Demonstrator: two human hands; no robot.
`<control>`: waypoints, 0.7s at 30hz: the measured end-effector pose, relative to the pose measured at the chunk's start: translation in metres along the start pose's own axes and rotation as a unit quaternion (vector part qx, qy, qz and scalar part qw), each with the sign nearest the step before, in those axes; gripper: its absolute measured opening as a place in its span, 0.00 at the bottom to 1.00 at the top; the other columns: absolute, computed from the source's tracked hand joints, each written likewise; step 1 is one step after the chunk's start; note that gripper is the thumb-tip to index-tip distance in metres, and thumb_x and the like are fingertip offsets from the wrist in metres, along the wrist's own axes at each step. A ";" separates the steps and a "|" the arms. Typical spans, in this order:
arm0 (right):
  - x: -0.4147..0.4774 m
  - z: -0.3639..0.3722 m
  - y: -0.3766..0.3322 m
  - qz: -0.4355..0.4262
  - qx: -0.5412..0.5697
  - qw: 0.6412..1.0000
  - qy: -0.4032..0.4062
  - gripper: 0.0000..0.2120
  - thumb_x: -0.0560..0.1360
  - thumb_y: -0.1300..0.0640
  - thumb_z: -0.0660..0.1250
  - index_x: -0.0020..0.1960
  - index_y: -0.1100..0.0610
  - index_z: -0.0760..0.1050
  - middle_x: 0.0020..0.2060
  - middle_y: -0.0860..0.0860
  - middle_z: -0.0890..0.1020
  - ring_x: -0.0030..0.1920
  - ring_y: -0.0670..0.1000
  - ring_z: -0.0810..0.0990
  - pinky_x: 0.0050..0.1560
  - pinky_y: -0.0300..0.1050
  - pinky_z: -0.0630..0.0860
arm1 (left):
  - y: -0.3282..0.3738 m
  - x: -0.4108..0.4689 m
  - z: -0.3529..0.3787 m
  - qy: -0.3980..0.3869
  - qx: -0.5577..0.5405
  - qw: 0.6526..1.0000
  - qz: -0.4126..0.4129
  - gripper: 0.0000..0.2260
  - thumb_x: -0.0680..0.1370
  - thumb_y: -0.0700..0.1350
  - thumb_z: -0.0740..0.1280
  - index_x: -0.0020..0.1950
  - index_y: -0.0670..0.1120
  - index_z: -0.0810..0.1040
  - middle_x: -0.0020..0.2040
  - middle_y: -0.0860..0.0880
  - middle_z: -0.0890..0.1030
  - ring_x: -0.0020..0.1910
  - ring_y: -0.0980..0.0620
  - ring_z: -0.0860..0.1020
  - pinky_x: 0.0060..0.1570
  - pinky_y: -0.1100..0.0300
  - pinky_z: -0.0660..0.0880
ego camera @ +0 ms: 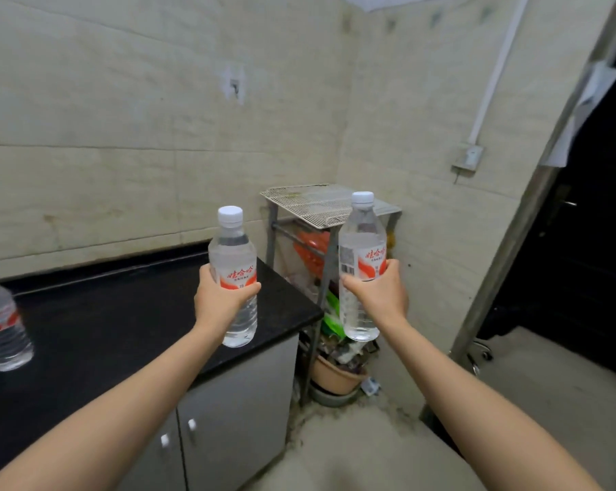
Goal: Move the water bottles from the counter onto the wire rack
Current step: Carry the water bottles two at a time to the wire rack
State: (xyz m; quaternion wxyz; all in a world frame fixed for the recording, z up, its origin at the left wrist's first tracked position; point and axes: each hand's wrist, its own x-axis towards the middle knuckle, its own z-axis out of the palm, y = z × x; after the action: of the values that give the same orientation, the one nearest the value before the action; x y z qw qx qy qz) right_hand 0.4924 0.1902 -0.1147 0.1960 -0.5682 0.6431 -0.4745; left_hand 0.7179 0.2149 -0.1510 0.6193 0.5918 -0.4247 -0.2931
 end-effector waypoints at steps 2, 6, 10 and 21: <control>0.026 -0.001 0.012 0.011 -0.005 1.000 0.006 0.27 0.64 0.46 0.74 0.53 0.56 0.66 0.45 0.50 0.76 0.48 0.55 0.78 0.43 0.43 0.67 | -0.003 0.021 0.023 -0.009 0.002 1.000 0.001 0.28 0.65 0.42 0.76 0.59 0.44 0.67 0.53 0.45 0.77 0.54 0.45 0.77 0.55 0.48 0.75; 0.089 0.003 0.027 0.015 -0.032 0.999 0.005 0.26 0.63 0.45 0.74 0.50 0.55 0.63 0.45 0.50 0.75 0.48 0.57 0.78 0.45 0.46 0.70 | -0.002 0.072 0.076 -0.006 -0.009 1.000 0.010 0.27 0.64 0.42 0.76 0.58 0.43 0.68 0.53 0.45 0.77 0.53 0.45 0.77 0.55 0.48 0.75; 0.172 0.008 0.032 0.015 -0.046 0.999 0.019 0.24 0.64 0.47 0.74 0.50 0.55 0.63 0.43 0.49 0.74 0.43 0.54 0.73 0.44 0.44 0.68 | 0.008 0.149 0.141 0.028 -0.077 0.997 0.005 0.29 0.62 0.43 0.77 0.59 0.43 0.69 0.53 0.45 0.78 0.52 0.44 0.78 0.55 0.48 0.75; 0.426 0.047 0.010 0.014 0.078 0.992 0.096 0.30 0.62 0.51 0.76 0.57 0.57 0.65 0.49 0.51 0.76 0.53 0.55 0.77 0.56 0.55 0.76 | 0.062 0.368 0.308 -0.063 -0.123 0.988 0.071 0.33 0.63 0.43 0.77 0.63 0.44 0.66 0.54 0.50 0.74 0.53 0.49 0.74 0.57 0.52 0.73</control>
State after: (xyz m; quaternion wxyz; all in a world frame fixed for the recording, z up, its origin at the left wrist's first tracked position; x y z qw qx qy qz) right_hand 0.4063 -0.2196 -0.0232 0.1832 -0.4942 0.6278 -0.5728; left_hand 0.6124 -0.2449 -0.0427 0.6787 0.4597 -0.4645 -0.3350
